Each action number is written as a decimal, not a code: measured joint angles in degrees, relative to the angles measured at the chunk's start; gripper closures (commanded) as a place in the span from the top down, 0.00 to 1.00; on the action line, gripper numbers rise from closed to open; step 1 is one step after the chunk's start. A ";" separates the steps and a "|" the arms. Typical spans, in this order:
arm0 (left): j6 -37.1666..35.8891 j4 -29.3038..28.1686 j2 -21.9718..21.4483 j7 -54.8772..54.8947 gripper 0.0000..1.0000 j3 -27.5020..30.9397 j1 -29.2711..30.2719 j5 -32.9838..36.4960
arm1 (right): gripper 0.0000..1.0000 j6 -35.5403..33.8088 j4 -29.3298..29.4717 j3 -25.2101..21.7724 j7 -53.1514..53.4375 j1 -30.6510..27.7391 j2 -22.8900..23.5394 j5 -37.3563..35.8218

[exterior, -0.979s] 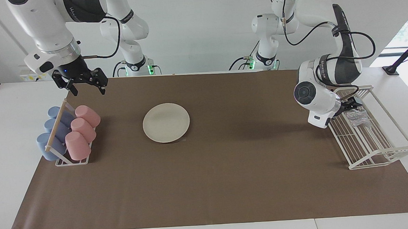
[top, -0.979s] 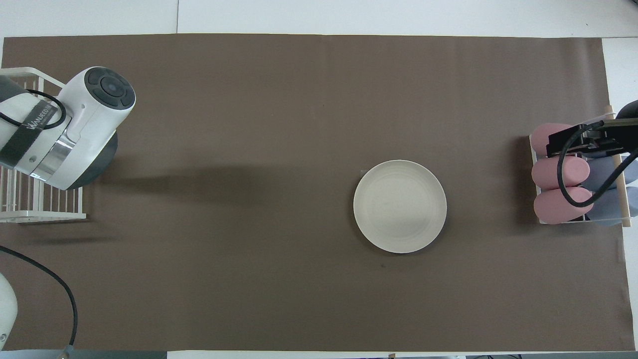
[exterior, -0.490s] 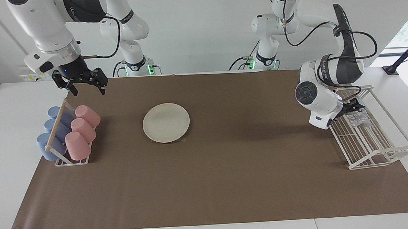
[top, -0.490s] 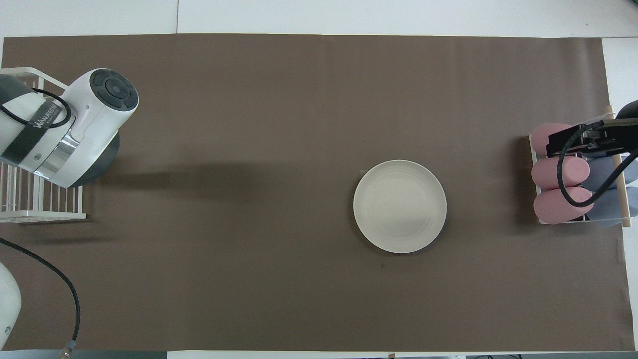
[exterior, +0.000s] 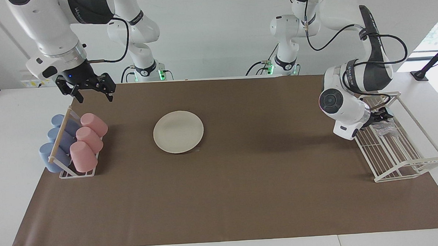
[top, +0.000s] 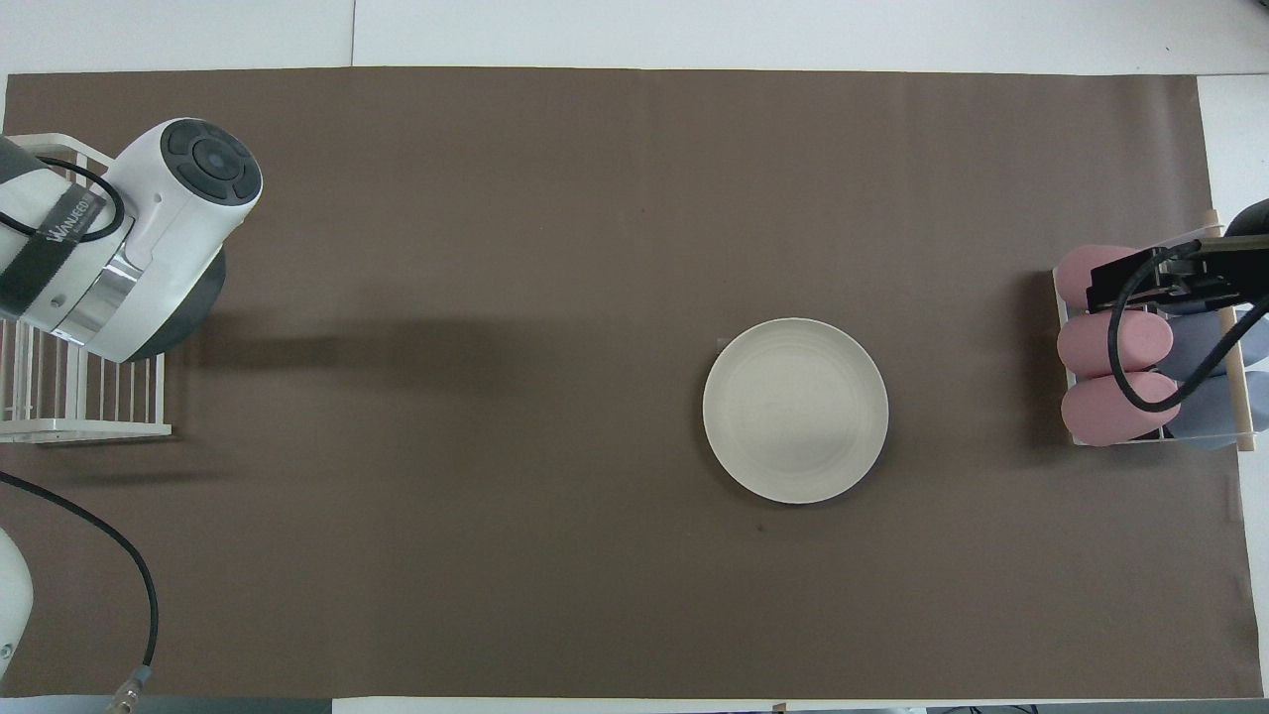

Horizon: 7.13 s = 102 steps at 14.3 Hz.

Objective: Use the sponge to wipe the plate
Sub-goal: 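Move the left gripper down into the white wire basket, then grasp the clear sponge with the left gripper and lift it out, then carry the sponge toward center while the right gripper reaches for it, then grasp the sponge with the right gripper while the left gripper releases, then move the sponge onto the plate while the left gripper withdraws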

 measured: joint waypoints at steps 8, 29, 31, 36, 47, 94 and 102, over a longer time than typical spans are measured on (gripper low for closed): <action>-0.66 1.59 -0.03 0.16 0.00 0.03 0.02 0.00 | 1.00 0.00 0.00 -0.04 0.00 -0.01 0.00 0.00; -18.90 17.74 -10.77 -7.16 0.00 1.19 16.44 -78.90 | 1.00 8.81 -8.93 4.18 45.67 0.28 -3.06 1.91; -13.89 14.69 -11.54 -7.40 0.00 0.88 16.51 -82.40 | 1.00 8.91 -8.93 8.16 58.79 0.57 -3.10 4.73; -4.29 2.91 -16.52 1.58 0.00 -0.03 16.31 -93.16 | 1.00 9.42 -7.27 17.98 87.01 0.95 -2.87 7.41; 2.64 -27.41 -33.73 35.19 0.00 -0.52 8.05 -121.76 | 0.96 17.95 9.32 21.97 127.05 16.35 13.39 9.84; -3.50 -35.23 -33.12 54.69 1.00 0.38 7.22 -125.87 | 0.00 41.73 -8.20 22.49 134.46 25.96 10.50 10.65; -3.59 -34.12 -33.17 51.89 1.00 0.47 7.29 -120.70 | 0.00 30.23 -8.22 22.38 129.70 24.81 9.18 6.35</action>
